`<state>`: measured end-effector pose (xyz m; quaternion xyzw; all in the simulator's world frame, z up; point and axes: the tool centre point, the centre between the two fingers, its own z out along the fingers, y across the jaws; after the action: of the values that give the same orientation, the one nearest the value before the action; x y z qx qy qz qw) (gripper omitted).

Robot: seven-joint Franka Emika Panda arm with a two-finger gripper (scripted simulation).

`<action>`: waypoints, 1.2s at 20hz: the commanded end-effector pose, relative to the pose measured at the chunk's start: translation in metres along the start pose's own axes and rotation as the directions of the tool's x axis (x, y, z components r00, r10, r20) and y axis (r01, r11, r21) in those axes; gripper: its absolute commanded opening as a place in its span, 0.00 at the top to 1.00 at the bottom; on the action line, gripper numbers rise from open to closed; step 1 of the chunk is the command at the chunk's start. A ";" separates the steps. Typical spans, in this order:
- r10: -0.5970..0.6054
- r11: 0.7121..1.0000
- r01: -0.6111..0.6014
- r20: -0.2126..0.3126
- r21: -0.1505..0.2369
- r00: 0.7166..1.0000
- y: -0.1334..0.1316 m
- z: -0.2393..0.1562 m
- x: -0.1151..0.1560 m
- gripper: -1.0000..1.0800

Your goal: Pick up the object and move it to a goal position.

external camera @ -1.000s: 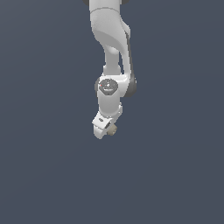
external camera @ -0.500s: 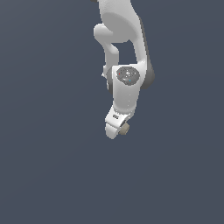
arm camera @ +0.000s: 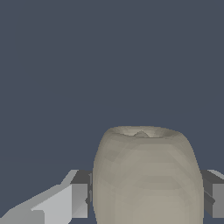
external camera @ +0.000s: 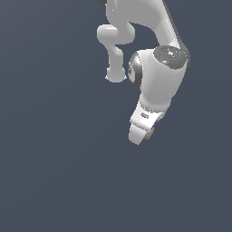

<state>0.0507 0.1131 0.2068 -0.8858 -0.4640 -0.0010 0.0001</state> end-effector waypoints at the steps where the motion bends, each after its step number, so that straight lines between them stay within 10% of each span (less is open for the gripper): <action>1: 0.001 1.000 -0.001 0.001 0.001 1.000 -0.001 -0.016 0.016 1.00; 24: 0.001 1.000 -0.001 0.002 0.001 1.000 -0.002 -0.080 0.085 1.00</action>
<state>0.0959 0.1832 0.2857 -0.8861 -0.4635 0.0000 0.0001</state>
